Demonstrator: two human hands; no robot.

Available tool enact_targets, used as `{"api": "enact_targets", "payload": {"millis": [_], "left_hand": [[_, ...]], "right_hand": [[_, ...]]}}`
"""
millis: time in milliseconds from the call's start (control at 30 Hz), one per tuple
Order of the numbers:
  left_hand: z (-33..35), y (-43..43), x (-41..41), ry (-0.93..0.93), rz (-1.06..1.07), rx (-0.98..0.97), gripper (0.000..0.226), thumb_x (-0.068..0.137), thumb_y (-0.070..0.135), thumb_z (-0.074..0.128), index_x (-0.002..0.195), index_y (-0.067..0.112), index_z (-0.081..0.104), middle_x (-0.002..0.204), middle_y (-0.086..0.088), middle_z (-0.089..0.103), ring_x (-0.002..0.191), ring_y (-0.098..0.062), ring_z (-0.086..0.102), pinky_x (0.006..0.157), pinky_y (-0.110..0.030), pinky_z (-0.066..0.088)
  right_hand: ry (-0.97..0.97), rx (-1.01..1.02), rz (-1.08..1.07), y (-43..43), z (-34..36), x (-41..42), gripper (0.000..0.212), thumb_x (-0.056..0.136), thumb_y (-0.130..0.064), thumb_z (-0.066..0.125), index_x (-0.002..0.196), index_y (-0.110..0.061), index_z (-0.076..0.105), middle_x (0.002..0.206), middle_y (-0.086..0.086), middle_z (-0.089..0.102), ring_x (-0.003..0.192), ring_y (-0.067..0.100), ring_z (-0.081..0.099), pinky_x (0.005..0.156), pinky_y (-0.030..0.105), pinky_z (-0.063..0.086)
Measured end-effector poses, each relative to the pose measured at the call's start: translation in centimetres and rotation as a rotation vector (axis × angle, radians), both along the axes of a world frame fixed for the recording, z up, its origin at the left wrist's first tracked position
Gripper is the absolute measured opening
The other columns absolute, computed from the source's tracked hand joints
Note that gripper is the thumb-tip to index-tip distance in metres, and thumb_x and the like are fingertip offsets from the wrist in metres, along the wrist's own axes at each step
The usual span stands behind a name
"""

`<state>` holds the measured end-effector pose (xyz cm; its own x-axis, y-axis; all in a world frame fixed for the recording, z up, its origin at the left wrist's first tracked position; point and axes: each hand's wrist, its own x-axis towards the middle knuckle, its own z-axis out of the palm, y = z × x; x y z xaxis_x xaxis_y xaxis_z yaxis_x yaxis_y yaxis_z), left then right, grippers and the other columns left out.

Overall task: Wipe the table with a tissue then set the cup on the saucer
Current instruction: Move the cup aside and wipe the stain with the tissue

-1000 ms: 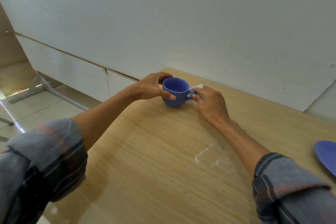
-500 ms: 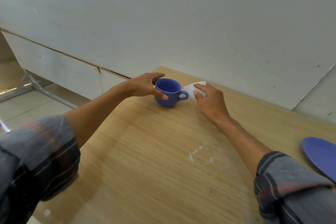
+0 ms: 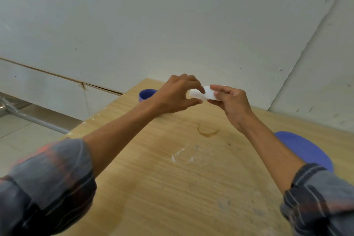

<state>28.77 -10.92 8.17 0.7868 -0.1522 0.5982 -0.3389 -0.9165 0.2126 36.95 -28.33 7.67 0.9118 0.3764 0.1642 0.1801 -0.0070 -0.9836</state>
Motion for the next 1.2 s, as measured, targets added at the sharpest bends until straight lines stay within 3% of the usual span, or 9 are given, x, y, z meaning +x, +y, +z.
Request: {"api": "enact_targets", "payload": {"millis": [433,533,600,700,833,967,1067,1133,1200], "left_hand": [[2.5,-5.9,1.3,-0.055,-0.076,0.154,0.014,0.092,0.026,0.061,0.101,0.019,0.069,0.109,0.005,0.068,0.099,-0.015,0.058,0.090,-0.032,0.040],[3.4,-6.6,1.5,0.048,-0.114,0.021,0.012,0.092,0.021,0.058,0.099,0.017,0.066,0.102,0.004,0.069,0.098,-0.012,0.060,0.087,-0.025,0.044],[4.3,-6.9,1.7,0.163,-0.126,-0.054,0.008,0.092,0.020,0.058,0.095,0.018,0.065,0.096,0.006,0.070,0.096,-0.009,0.062,0.082,-0.019,0.045],[5.7,-7.0,2.4,0.345,-0.117,-0.059,0.004,0.091,0.022,0.061,0.092,0.023,0.064,0.088,0.014,0.065,0.086,-0.002,0.060,0.075,-0.019,0.044],[6.5,-7.0,3.3,0.465,-0.159,-0.065,0.004,0.091,0.025,0.061,0.093,0.025,0.065,0.087,0.015,0.065,0.081,-0.001,0.058,0.071,-0.019,0.041],[4.4,-6.7,3.9,0.367,-0.163,-0.227,0.006,0.090,0.029,0.062,0.092,0.025,0.066,0.088,0.014,0.068,0.085,-0.006,0.062,0.076,-0.021,0.047],[1.7,-5.3,4.1,0.278,-0.086,-0.322,0.011,0.093,0.033,0.057,0.097,0.027,0.066,0.095,0.017,0.065,0.091,-0.002,0.062,0.074,-0.014,0.044],[-0.4,-4.0,4.4,0.284,-0.024,-0.334,0.015,0.094,0.032,0.055,0.102,0.024,0.066,0.098,0.015,0.064,0.093,-0.004,0.061,0.072,-0.012,0.042],[-2.9,-2.8,4.5,0.303,0.030,-0.297,0.019,0.096,0.028,0.053,0.107,0.019,0.066,0.104,0.009,0.065,0.098,-0.010,0.061,0.074,-0.016,0.043]], "right_hand": [[0.037,0.074,0.049,-6.8,2.1,-1.0,0.019,0.090,0.001,0.055,0.094,-0.005,0.073,0.116,0.017,0.064,0.099,0.023,0.066,0.080,0.029,0.058],[0.049,-0.013,0.067,-7.8,2.3,-1.3,0.018,0.089,-0.021,0.062,0.097,-0.009,0.073,0.116,0.013,0.063,0.100,0.023,0.064,0.081,0.034,0.058],[-0.048,-0.168,-0.003,-8.4,2.4,-1.4,0.036,0.085,-0.049,0.059,0.104,-0.021,0.071,0.112,0.001,0.064,0.101,0.017,0.061,0.088,0.039,0.055],[-0.256,-0.270,-0.069,-8.9,2.6,-1.3,0.056,0.078,-0.066,0.057,0.122,-0.033,0.060,0.125,-0.010,0.059,0.115,0.008,0.053,0.094,0.030,0.044],[-0.315,-0.403,0.084,-8.4,2.4,-1.1,0.049,0.075,-0.051,0.072,0.120,-0.035,0.060,0.113,-0.014,0.064,0.103,0.003,0.060,0.075,0.019,0.045],[-0.349,-0.384,0.005,-7.7,1.4,0.1,0.015,0.084,-0.024,0.068,0.097,-0.031,0.072,0.090,-0.014,0.070,0.081,0.004,0.064,0.063,0.018,0.044],[-0.384,-0.449,-0.030,-7.7,0.4,1.8,0.015,0.084,-0.015,0.063,0.083,-0.024,0.075,0.079,-0.009,0.071,0.073,0.007,0.064,0.057,0.016,0.046],[-0.439,-0.495,-0.106,-7.6,-0.1,3.3,0.019,0.086,-0.013,0.060,0.083,-0.024,0.075,0.079,-0.007,0.071,0.072,0.007,0.062,0.056,0.013,0.045],[-0.523,-0.523,-0.234,-7.4,-0.7,4.8,0.021,0.089,-0.012,0.057,0.096,-0.020,0.075,0.092,0.000,0.073,0.083,0.014,0.063,0.068,0.020,0.046]]}}
